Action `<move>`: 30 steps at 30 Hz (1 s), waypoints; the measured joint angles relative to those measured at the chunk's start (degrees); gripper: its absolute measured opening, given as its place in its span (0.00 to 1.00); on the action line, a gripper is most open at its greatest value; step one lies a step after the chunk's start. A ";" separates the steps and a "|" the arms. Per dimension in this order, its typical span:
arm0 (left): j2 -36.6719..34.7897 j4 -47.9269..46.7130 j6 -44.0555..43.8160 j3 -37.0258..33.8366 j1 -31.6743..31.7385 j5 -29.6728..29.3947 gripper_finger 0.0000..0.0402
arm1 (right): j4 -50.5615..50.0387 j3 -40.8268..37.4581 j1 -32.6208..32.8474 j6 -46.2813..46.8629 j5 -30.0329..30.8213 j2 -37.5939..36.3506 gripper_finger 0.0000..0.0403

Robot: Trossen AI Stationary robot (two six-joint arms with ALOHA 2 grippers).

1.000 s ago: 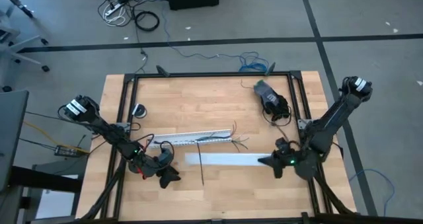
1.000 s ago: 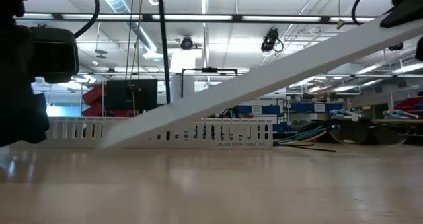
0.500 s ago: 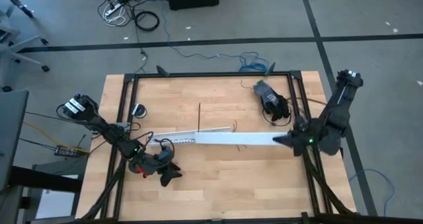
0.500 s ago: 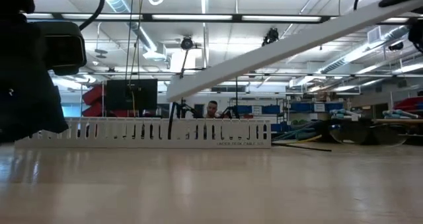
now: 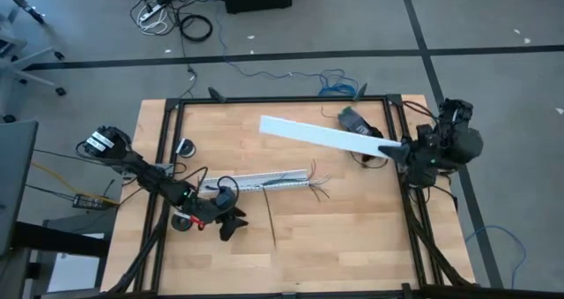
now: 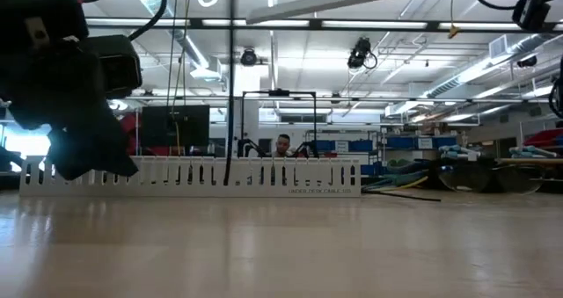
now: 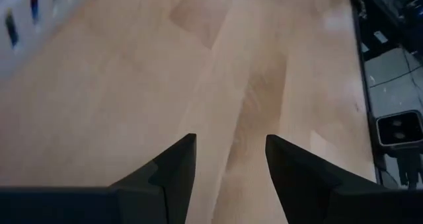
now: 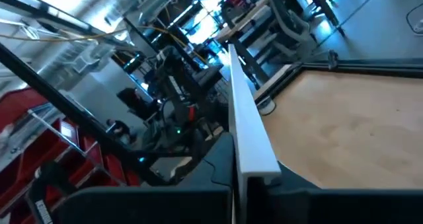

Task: Ziptie cables
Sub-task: Close the lid on the cable duct

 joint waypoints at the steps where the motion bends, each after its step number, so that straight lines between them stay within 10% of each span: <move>1: 0.00 0.91 1.96 -0.01 0.10 0.00 0.44 | -1.51 0.00 0.00 1.65 -0.09 0.12 0.00; 13: -5.34 0.78 26.70 2.67 0.41 -0.59 0.44 | -33.76 -0.04 -4.70 49.02 -11.06 8.20 0.00; 22: -7.57 -35.33 39.44 17.16 1.11 -15.22 0.44 | -29.53 -2.36 -10.78 50.65 -16.63 8.87 0.00; 30: -14.43 -38.07 52.00 18.26 12.47 -12.11 0.44 | -4.02 -11.86 -15.96 37.27 -23.86 7.06 0.00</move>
